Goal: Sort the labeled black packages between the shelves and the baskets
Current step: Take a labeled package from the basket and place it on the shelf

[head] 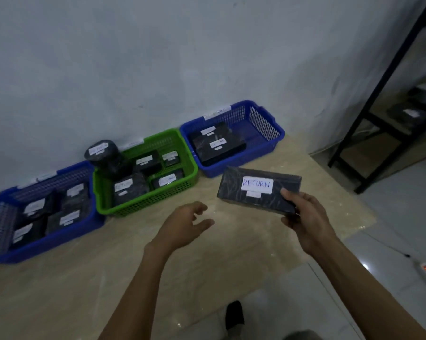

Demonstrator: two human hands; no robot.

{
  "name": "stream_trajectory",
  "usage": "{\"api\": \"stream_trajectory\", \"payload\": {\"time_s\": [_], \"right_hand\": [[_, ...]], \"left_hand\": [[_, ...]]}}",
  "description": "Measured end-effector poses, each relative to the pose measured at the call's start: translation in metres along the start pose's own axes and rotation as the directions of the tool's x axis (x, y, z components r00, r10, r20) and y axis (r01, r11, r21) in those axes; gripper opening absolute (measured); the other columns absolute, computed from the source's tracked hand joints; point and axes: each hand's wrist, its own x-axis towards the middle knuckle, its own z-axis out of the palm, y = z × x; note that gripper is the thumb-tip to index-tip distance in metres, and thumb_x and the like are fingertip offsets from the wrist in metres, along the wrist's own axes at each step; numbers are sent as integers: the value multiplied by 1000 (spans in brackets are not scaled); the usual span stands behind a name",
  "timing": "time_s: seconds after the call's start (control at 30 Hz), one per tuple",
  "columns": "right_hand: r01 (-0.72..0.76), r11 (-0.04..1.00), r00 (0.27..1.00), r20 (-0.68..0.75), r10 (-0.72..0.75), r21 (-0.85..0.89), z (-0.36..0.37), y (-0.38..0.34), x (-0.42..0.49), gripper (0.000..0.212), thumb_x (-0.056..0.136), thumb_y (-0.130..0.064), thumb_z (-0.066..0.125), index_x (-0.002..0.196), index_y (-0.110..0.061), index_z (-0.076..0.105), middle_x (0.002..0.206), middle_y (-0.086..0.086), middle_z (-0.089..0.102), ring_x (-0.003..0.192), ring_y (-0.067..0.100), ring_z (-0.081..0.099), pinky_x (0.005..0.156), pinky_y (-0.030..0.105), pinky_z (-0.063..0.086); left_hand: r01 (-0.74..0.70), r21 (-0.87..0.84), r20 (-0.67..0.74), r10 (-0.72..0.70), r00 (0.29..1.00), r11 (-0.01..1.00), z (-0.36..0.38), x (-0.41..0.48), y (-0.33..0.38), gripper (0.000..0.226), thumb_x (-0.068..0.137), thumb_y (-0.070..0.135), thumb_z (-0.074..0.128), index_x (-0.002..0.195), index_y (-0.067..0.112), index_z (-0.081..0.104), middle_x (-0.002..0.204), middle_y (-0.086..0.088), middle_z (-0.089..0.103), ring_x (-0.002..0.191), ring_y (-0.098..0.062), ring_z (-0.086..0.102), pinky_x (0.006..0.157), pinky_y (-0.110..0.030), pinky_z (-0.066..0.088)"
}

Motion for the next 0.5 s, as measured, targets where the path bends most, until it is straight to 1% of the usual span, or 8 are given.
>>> {"api": "stream_trajectory", "payload": {"time_s": [0.07, 0.2, 0.23, 0.27, 0.33, 0.37, 0.4, 0.5], "right_hand": [[-20, 1000, 1000, -8, 20, 10, 0, -13, 29, 42, 74, -25, 76, 106, -13, 52, 89, 6, 67, 72, 15, 60, 57, 29, 46], [-62, 998, 996, 57, 63, -16, -1, -39, 89, 55, 75, -25, 76, 119, 1, 53, 101, 13, 68, 77, 18, 63, 56, 29, 50], [-83, 996, 994, 71, 85, -33, -1, -46, 104, 55, 76, -23, 75, 120, 2, 54, 101, 14, 68, 77, 19, 63, 55, 29, 52], [-107, 993, 990, 87, 111, -43, 0, -53, 118, 48, 77, -20, 74, 117, 2, 57, 100, 14, 68, 77, 20, 63, 57, 29, 53], [-165, 986, 977, 130, 168, -31, 0, -69, 146, 27, 80, -15, 71, 102, -3, 63, 99, 14, 68, 80, 22, 63, 63, 32, 54], [-187, 982, 971, 150, 189, -26, 2, -78, 159, 20, 80, -14, 71, 98, -6, 64, 100, 15, 68, 82, 23, 63, 67, 34, 54], [-210, 977, 965, 154, 212, -26, 4, -85, 173, 20, 80, -13, 71, 97, -6, 64, 101, 15, 68, 84, 24, 63, 68, 35, 54], [-266, 964, 957, 114, 267, -22, 17, -102, 207, 34, 77, -14, 74, 107, -5, 61, 104, 14, 68, 91, 26, 65, 70, 35, 56]], "left_hand": [[7, -14, -2, -7, 1000, 1000, 1, 28, 12, 43, 84, 48, 66, 120, 24, 59, 110, 8, 62, 91, -8, 60, 77, -26, 49], [39, -33, -31, -40, 999, 999, 6, 88, 37, 43, 84, 44, 68, 120, 22, 60, 109, 6, 64, 90, -8, 60, 77, -25, 47], [53, -32, -49, -55, 997, 998, 8, 101, 43, 43, 84, 43, 69, 120, 20, 61, 109, 5, 64, 89, -9, 60, 77, -25, 46], [73, -48, -65, -76, 995, 996, 11, 112, 50, 43, 83, 41, 70, 119, 19, 61, 108, 4, 65, 88, -9, 60, 76, -24, 45], [101, -83, -100, -110, 989, 991, 17, 135, 63, 40, 83, 40, 71, 116, 19, 62, 107, 4, 66, 89, -10, 60, 75, -22, 43], [111, -86, -104, -120, 987, 990, 21, 146, 70, 39, 83, 38, 71, 116, 19, 63, 108, 4, 66, 92, -11, 61, 76, -21, 43], [121, -91, -111, -131, 985, 989, 24, 157, 75, 38, 83, 36, 71, 116, 18, 64, 111, 3, 67, 96, -11, 61, 79, -22, 43], [157, -83, -116, -166, 979, 984, 31, 190, 85, 42, 84, 31, 72, 120, 13, 63, 120, -1, 65, 109, -15, 60, 93, -26, 45]]}}
